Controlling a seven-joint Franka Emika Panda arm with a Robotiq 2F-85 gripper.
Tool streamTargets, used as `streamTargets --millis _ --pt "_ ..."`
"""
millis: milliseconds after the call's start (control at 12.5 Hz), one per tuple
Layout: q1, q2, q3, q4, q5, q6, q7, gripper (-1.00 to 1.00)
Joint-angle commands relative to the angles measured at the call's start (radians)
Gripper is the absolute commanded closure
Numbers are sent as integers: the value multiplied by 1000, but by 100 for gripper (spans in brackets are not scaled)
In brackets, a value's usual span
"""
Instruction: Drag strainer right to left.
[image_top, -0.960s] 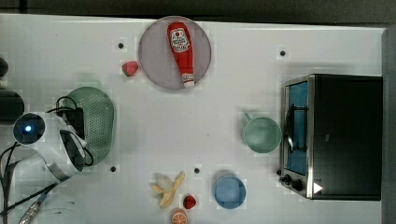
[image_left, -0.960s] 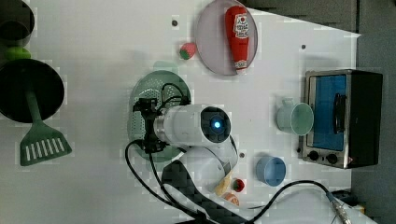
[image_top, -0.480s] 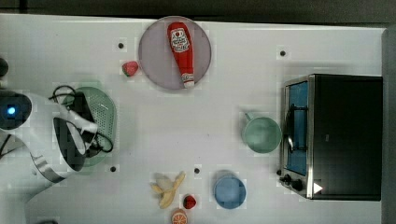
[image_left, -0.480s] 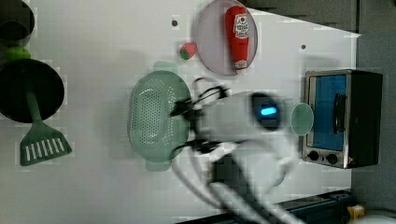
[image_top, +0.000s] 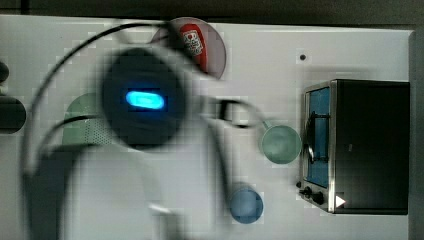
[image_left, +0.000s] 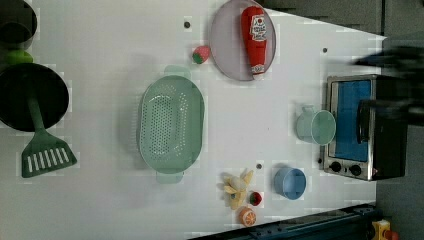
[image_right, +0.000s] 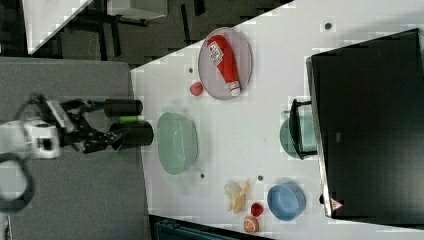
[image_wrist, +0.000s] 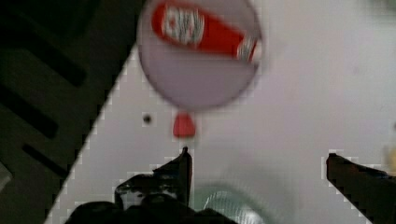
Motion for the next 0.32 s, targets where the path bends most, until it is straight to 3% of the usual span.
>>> streamTargets --millis 80,320 --pt "-50 -48 -124 -69 -126 -142 -233 -100" --pt "-51 -131 -140 -75 -178 -192 -270 -100"
